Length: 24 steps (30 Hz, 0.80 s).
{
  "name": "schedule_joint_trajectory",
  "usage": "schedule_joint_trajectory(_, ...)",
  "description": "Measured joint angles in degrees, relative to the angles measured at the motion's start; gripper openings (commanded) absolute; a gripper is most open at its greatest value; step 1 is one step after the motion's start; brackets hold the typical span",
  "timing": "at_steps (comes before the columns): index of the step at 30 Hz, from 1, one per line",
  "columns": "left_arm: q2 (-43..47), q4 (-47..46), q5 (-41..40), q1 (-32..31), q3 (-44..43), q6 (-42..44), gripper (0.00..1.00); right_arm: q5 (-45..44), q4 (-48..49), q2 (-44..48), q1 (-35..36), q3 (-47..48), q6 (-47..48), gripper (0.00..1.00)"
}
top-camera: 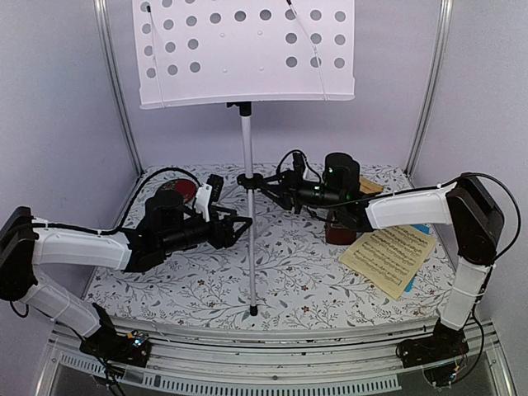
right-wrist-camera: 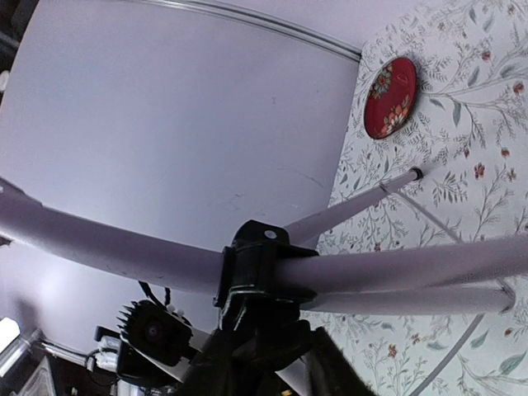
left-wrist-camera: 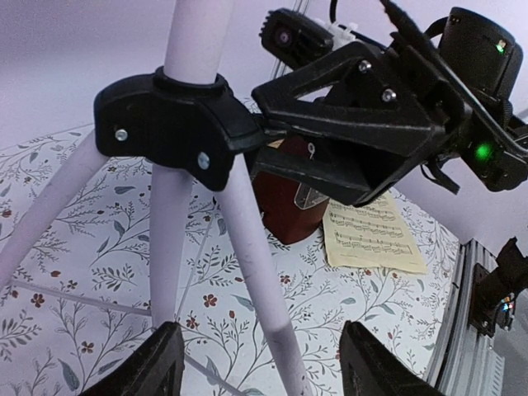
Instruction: Pack up the instrument practice props
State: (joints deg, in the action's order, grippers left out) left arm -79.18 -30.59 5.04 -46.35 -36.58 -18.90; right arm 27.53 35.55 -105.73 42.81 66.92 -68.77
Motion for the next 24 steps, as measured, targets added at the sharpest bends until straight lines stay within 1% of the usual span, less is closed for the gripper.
schedule_joint_trajectory(1, 0.0, 0.0, -0.02, 0.0, 0.0, 0.0, 0.67, -0.07, 0.02, -0.11, 0.0, 0.0, -0.7, 0.07)
schedule_joint_trajectory(2, 0.0, 0.0, -0.02, 0.0, 0.0, 0.0, 0.67, -0.07, 0.07, -0.11, 0.0, 0.0, -0.44, 0.04)
schedule_joint_trajectory(4, 0.02, 0.0, -0.09, 0.0, 0.0, 0.0, 0.67, -0.17, 0.0, -0.11, -0.02, 0.0, -0.63, 0.04)
schedule_joint_trajectory(5, 0.02, 0.0, -0.13, 0.0, 0.02, 0.0, 0.67, -0.15, 0.02, -0.11, -0.02, 0.0, -0.72, 0.05)
schedule_joint_trajectory(8, 0.04, 0.0, -0.22, 0.0, 0.02, 0.0, 0.67, -0.15, 0.07, -0.11, -0.02, 0.0, -0.72, 0.15)
schedule_joint_trajectory(10, 0.04, 0.0, -0.22, 0.0, 0.02, 0.0, 0.67, -0.17, 0.07, -0.11, -0.02, 0.0, -0.83, 0.17)
schedule_joint_trajectory(11, 0.04, 0.0, -0.22, 0.0, 0.02, 0.0, 0.67, -0.22, 0.07, -0.11, -0.02, 0.0, -0.76, 0.16)
schedule_joint_trajectory(15, 0.04, -0.02, -0.22, 0.0, 0.22, 0.0, 0.66, -0.28, 0.11, -0.11, -0.02, 0.0, -0.11, 0.04)
schedule_joint_trajectory(17, 0.04, 0.0, -0.2, 0.0, 0.33, -0.02, 0.64, -0.44, 0.07, -0.11, 0.0, 0.0, 0.74, 0.03)
schedule_joint_trajectory(18, 0.02, 0.0, -0.15, 0.0, 0.33, -0.17, 0.61, -0.55, 0.04, -0.11, 0.0, 0.0, 1.25, 0.03)
schedule_joint_trajectory(20, -0.09, -0.13, 0.13, 0.0, 0.33, -0.59, 0.54, -1.05, 0.04, -0.11, 0.28, 0.0, 3.78, 0.03)
schedule_joint_trajectory(24, -1.46, -0.7, 0.9, 0.0, 0.33, -1.36, 0.53, -3.37, -0.46, 0.09, 1.29, 0.0, 12.66, 0.03)
